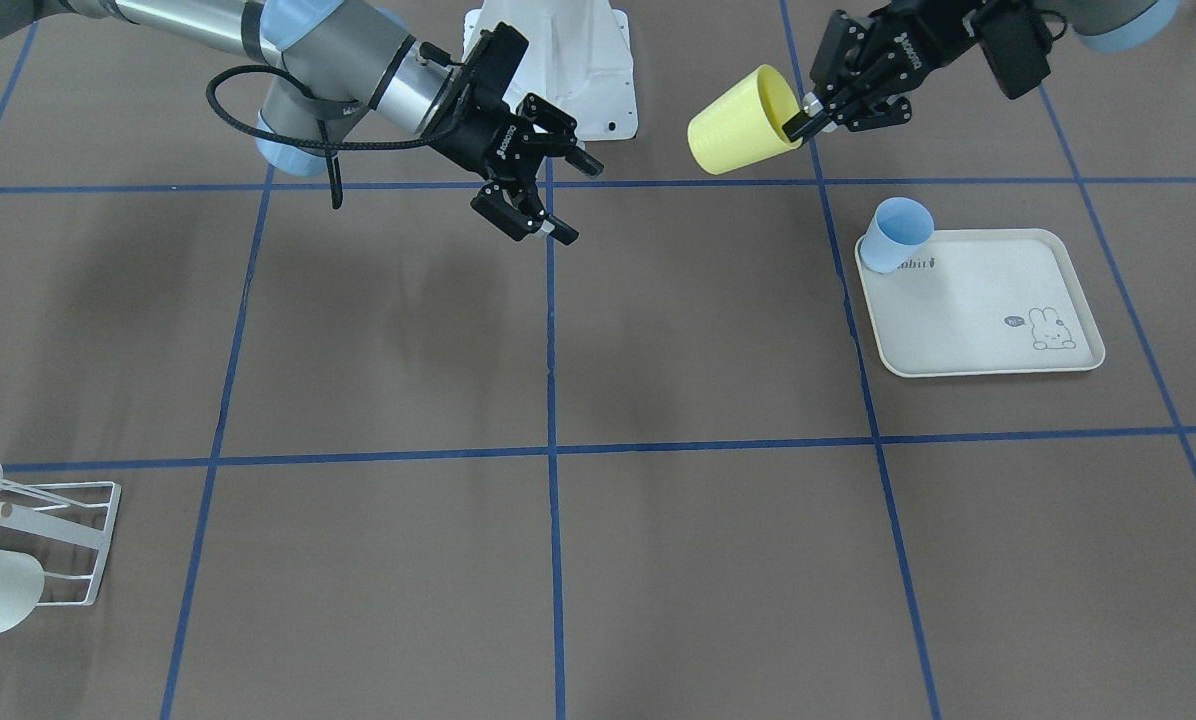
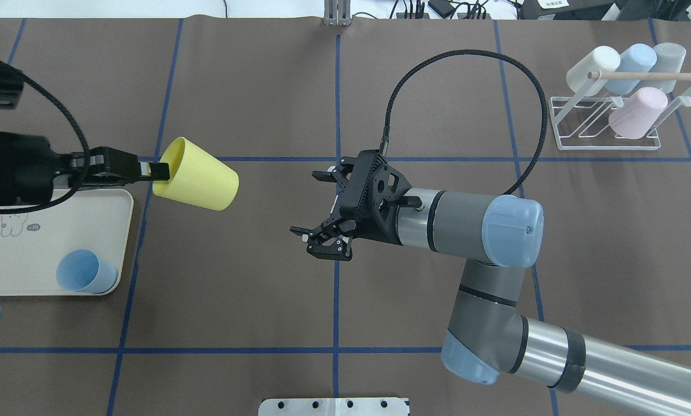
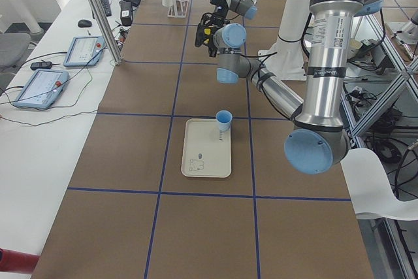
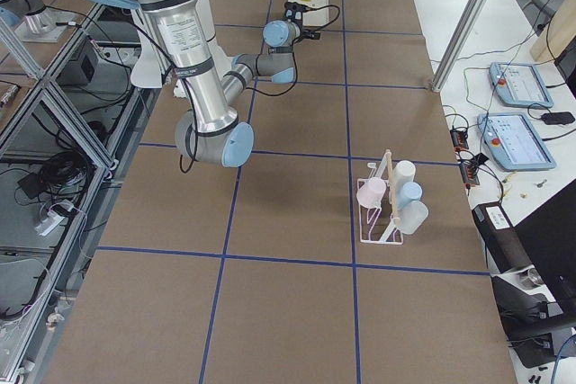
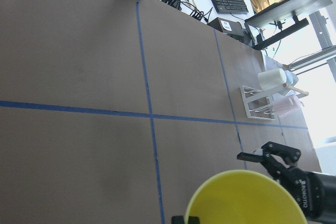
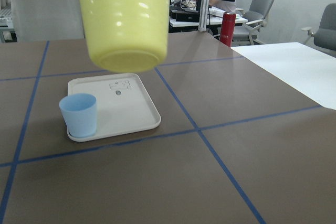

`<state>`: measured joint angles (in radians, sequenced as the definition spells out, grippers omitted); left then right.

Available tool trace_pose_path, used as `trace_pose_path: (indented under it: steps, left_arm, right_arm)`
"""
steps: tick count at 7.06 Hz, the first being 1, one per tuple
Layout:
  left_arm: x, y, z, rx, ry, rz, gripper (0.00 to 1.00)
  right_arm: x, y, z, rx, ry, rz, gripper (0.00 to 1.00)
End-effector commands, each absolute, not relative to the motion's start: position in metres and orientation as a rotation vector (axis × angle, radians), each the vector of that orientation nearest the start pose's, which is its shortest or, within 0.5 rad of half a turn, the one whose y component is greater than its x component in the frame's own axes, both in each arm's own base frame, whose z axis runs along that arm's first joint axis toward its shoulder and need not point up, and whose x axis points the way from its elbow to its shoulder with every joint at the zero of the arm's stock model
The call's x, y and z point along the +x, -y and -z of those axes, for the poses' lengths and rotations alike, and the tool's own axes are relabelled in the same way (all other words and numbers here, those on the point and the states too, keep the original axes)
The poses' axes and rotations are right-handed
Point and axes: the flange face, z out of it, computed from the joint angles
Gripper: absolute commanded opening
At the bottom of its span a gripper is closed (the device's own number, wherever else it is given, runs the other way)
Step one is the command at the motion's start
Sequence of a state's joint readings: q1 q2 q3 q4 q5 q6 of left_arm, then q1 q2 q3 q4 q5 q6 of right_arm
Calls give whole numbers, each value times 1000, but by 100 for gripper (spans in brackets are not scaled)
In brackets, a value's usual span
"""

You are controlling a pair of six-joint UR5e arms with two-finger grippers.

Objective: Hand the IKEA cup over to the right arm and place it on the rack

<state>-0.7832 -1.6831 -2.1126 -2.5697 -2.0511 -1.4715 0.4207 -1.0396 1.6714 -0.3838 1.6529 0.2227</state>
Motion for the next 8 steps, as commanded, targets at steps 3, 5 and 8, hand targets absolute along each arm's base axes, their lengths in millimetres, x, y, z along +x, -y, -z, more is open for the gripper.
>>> trace_pose_path:
  steps: [3,5,8]
  left_arm:
    - [309,361,-214,274,-1633,48,0]
    - [317,356,-213,260,-1638,35,0]
    - [322,361,-211,258,-1634,37,0]
  right_arm:
    - [-506,350,-168,1440,1269,720,99]
    - [-508,347,-169,1439,1276,723,99]
    - [-508,342,-164,1442,1290,724,99]
